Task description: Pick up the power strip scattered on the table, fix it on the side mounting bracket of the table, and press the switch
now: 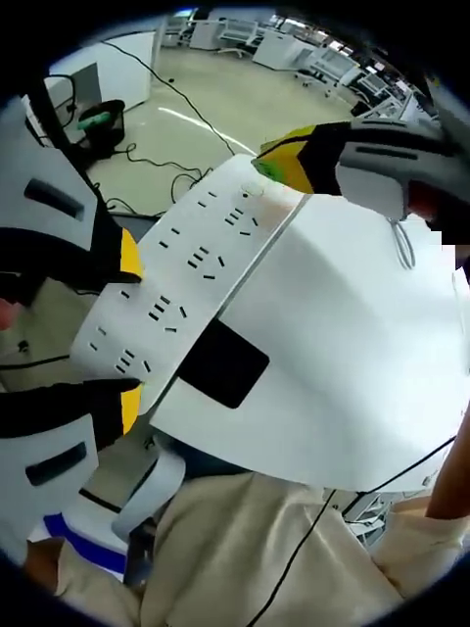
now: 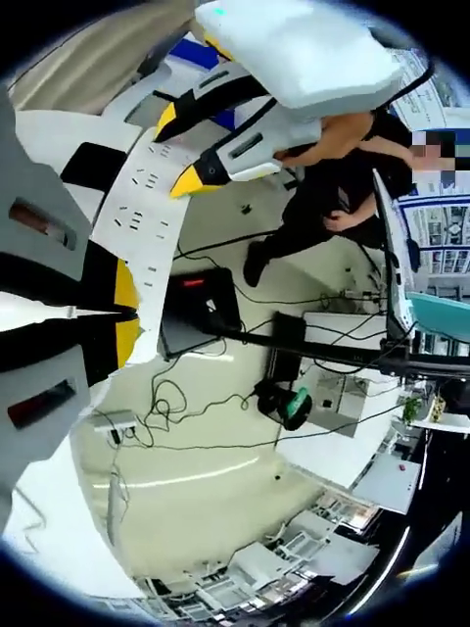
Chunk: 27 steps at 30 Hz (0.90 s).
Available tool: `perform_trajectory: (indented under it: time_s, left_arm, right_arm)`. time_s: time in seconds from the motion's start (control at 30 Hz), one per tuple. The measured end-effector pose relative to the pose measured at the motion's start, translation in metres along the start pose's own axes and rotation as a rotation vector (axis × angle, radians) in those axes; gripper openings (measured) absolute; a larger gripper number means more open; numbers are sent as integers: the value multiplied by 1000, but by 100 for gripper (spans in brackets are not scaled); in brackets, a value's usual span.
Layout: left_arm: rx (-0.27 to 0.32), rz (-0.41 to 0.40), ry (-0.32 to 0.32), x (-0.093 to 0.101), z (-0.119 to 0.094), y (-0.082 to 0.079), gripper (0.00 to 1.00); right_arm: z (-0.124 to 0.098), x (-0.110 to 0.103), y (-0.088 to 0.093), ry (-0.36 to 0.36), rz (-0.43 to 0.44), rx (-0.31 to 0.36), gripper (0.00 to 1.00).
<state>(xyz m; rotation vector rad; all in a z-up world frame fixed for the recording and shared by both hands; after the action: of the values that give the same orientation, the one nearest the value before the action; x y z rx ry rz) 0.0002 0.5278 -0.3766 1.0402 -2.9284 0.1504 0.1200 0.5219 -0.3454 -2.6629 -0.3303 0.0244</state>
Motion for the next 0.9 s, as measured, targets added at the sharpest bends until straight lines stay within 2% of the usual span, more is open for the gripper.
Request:
perform_trajectory:
  time_s: [0.17, 0.9]
  left_arm:
    - [-6, 1, 0, -1, 1, -1, 43]
    - [-12, -1, 0, 2, 1, 1, 43]
  right_arm:
    - [-14, 3, -3, 25, 10, 59, 0]
    - [-46, 17, 24, 98, 45, 124, 5]
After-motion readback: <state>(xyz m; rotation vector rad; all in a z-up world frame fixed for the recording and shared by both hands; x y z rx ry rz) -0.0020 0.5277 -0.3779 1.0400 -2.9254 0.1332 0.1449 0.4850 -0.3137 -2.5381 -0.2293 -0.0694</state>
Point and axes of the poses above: the point that each gripper's makers call its tool centre point, and the gripper's own axes: z roughly forward along the fingers, x roughly to its right, y roughly out of its underside, the point moved 3 cm from there along -z, roughly backward along the fingers, and after that the axes turned 11 degrees about -x, right-handed, at the moved point
